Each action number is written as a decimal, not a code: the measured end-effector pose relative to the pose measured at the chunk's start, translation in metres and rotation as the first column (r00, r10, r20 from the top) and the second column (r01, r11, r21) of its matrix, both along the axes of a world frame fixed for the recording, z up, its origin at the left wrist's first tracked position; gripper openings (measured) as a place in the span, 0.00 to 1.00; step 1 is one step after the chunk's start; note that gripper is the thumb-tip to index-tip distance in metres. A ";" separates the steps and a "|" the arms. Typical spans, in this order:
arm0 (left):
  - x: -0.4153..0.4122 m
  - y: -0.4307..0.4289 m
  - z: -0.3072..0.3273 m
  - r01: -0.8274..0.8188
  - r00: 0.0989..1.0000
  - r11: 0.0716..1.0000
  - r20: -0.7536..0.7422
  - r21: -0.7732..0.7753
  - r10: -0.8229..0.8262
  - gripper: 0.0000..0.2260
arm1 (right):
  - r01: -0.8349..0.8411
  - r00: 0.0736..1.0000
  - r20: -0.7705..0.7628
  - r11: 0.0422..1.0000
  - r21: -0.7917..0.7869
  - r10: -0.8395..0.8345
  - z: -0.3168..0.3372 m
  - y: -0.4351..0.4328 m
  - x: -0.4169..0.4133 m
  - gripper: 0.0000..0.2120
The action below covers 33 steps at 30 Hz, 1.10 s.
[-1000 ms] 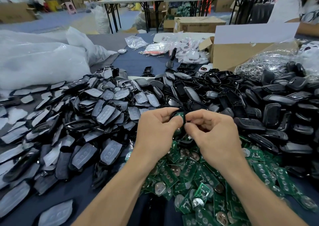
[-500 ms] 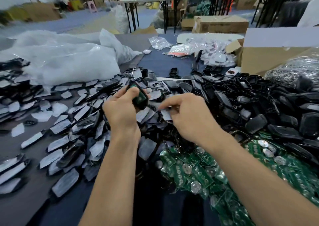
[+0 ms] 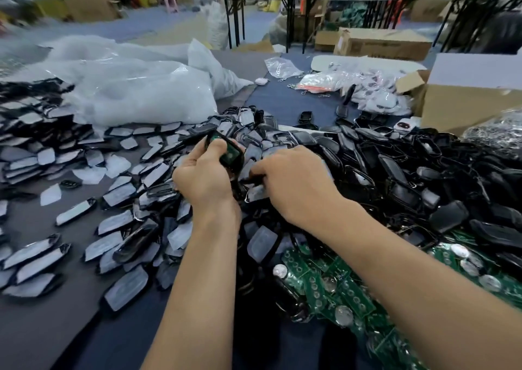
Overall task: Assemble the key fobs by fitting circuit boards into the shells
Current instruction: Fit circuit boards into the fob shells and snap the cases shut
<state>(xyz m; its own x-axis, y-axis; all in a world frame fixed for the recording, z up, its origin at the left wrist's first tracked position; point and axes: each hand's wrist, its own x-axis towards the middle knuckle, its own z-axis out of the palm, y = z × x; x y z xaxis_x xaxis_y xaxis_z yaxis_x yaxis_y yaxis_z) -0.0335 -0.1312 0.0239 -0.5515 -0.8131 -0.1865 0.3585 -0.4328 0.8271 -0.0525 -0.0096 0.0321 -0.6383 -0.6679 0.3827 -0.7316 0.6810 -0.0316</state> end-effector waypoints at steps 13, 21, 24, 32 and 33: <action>0.001 0.087 -0.025 0.573 0.817 0.743 0.315 -0.347 -0.483 0.09 | 0.672 0.541 0.703 0.265 -0.691 0.461 -0.033 0.122 0.029 0.12; 0.003 0.102 -0.038 0.708 0.704 0.601 0.441 -0.372 -0.557 0.05 | 0.649 0.578 0.725 0.327 -0.687 0.375 -0.048 0.136 0.023 0.10; 0.003 0.098 -0.033 0.725 0.687 0.590 0.430 -0.355 -0.586 0.09 | 0.657 0.581 0.744 0.348 -0.668 0.330 -0.050 0.136 0.019 0.11; 0.006 0.092 -0.031 0.784 0.618 0.498 0.394 -0.369 -0.680 0.10 | 0.656 0.651 0.739 0.360 -0.663 0.174 -0.057 0.135 0.020 0.15; 0.006 0.092 -0.031 0.792 0.609 0.501 0.390 -0.350 -0.691 0.11 | 0.653 0.666 0.731 0.356 -0.668 0.148 -0.057 0.135 0.022 0.16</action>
<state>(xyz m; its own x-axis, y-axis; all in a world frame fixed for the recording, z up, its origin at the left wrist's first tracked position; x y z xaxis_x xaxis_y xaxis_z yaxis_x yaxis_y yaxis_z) -0.0275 -0.0393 -0.0068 -0.9883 -0.1236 -0.0894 -0.0860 -0.0326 0.9958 -0.0309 0.1253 -0.0253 -0.9992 0.0206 0.0336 -0.0313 0.1048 -0.9940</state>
